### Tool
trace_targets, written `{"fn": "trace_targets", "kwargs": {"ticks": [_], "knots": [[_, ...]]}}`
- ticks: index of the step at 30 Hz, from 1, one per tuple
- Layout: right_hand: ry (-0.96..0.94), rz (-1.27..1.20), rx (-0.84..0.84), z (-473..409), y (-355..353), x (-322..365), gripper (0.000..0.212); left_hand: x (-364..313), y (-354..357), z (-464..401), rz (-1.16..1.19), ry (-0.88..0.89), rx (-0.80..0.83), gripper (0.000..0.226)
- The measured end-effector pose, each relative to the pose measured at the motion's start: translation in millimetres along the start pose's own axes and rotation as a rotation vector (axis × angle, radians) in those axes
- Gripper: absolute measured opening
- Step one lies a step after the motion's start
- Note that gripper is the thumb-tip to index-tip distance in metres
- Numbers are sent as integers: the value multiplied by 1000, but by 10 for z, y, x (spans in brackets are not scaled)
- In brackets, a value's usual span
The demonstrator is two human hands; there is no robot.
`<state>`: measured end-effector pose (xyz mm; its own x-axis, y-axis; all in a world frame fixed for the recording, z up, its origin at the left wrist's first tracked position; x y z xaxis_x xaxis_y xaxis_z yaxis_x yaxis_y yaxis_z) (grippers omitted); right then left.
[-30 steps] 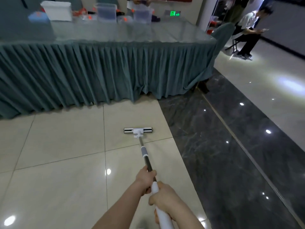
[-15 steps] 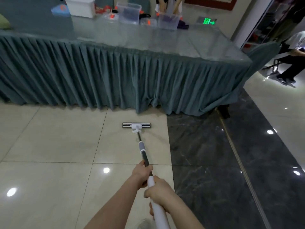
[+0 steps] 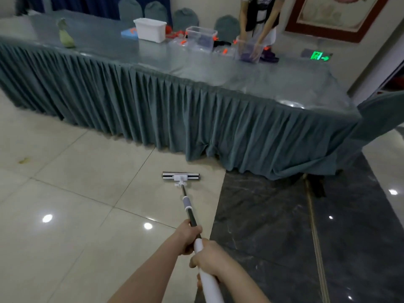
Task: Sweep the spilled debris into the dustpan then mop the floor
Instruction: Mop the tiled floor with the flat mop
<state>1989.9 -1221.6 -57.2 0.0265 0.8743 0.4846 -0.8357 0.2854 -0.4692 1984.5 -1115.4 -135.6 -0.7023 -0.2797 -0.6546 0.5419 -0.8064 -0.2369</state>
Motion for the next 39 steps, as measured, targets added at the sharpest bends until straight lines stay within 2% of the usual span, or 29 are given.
{"fn": "trace_targets", "kwargs": {"ticks": [3, 5, 6, 10, 14, 17, 21, 26, 31, 35, 39], "knots": [[-126, 219, -13, 52, -370, -514, 16, 129, 671, 183, 57, -35, -25, 25], [-172, 258, -9, 71, -644, -852, 27, 161, 1126, 247, 110, -47, -38, 30], [-168, 238, -18, 97, -824, -1010, 34, 155, 1339, 265, 116, -52, -48, 32], [-168, 132, -51, 6, -1612, -1571, 41, -47, 2110, 244, 104, -48, -127, 35], [-173, 135, 14, -235, -2429, -2058, 30, -355, 2865, 77, 74, -45, -227, 40], [-120, 117, 81, -498, -3034, -2400, 31, -569, 3450, -145, 82, -56, -256, 51], [-142, 239, 184, -721, -3754, -2672, 53, -1012, 4084, -89, 161, -79, -314, 55], [-149, 328, 342, -801, -4488, -2883, 74, -1357, 4681, -63, 398, -160, -381, 36], [-250, 406, 350, -936, -5100, -2952, 63, -1680, 5131, -72, 551, -179, -500, 27], [-394, 540, 312, -1180, -5746, -3101, 52, -1977, 5677, -206, 589, -172, -568, 29], [-386, 561, 371, -1331, -6441, -3448, 56, -2211, 6404, -219, 648, -208, -609, 28]]}}
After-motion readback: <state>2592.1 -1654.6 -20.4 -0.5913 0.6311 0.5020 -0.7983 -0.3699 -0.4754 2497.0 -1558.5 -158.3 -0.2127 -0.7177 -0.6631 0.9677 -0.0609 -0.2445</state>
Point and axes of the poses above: each hand's wrist, its own z-axis away from the middle knuckle, its own y-axis out of the palm, x = y × z, the point moved 9 cm from there along -z, towards the middle knuckle, and after that the axes turned 9 degrees about -x, right-handed, at the moved point
